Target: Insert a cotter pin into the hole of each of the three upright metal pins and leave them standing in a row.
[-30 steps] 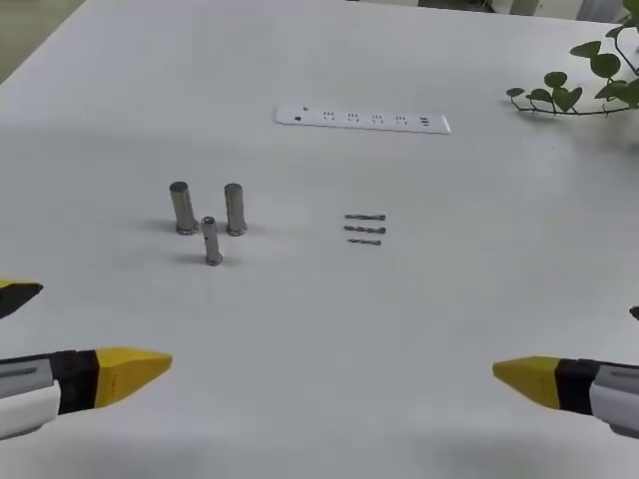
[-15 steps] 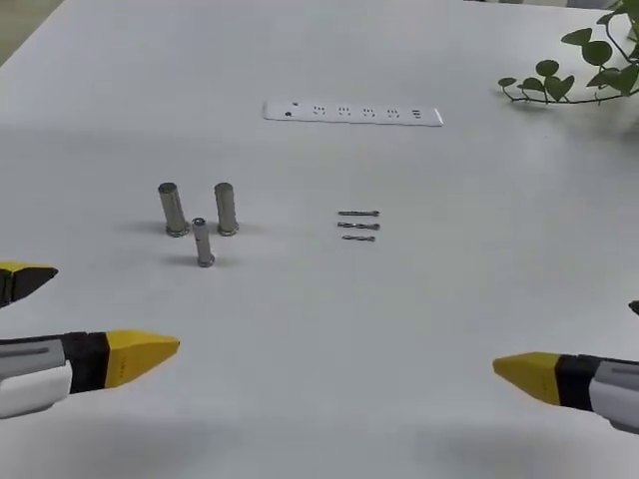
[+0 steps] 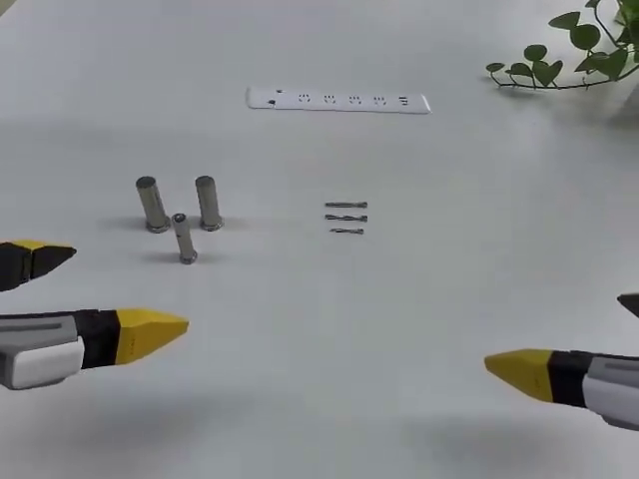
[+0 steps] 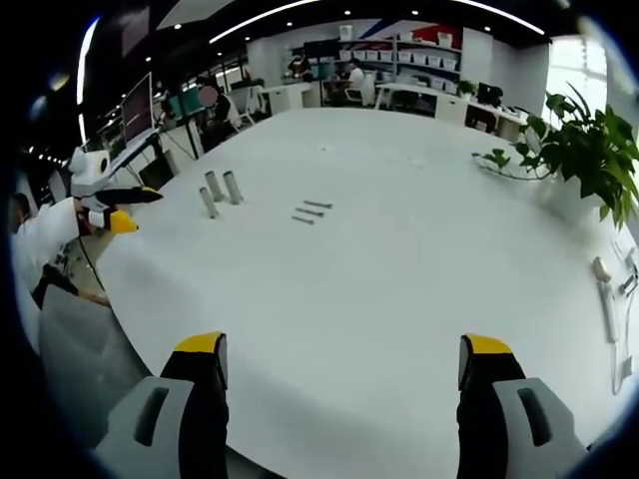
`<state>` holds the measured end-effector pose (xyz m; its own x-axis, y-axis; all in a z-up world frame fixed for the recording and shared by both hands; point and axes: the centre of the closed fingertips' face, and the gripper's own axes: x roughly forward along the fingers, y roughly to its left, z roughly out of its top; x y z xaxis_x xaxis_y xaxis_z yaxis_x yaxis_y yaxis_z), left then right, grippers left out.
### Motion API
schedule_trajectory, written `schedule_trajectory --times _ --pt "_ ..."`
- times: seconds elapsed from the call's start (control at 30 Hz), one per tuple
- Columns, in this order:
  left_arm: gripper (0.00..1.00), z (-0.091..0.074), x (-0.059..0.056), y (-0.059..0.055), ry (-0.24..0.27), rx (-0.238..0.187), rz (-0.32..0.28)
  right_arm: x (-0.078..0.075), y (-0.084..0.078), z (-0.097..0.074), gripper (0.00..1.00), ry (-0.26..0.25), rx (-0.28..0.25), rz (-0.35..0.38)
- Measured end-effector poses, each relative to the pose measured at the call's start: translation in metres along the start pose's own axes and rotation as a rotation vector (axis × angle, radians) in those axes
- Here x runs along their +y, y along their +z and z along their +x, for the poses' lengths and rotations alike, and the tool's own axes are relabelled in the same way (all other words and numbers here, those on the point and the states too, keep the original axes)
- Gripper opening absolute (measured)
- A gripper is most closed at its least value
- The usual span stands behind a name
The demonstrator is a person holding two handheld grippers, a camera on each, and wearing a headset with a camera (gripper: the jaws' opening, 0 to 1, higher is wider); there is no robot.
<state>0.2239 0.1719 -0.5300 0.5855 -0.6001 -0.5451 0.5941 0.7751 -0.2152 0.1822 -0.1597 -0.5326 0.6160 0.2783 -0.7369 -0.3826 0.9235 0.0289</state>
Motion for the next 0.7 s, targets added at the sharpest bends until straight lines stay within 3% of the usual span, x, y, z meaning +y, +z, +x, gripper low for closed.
schedule_trajectory --times 0.43,0.7 --pt "0.8 0.016 0.016 0.015 -0.001 -0.015 0.026 -0.003 -0.003 -0.001 0.94 -0.012 0.014 -0.001" --pt "0.76 0.028 0.025 0.03 -0.003 -0.039 0.048 -0.004 -0.005 -0.002 0.94 -0.021 0.019 0.0"
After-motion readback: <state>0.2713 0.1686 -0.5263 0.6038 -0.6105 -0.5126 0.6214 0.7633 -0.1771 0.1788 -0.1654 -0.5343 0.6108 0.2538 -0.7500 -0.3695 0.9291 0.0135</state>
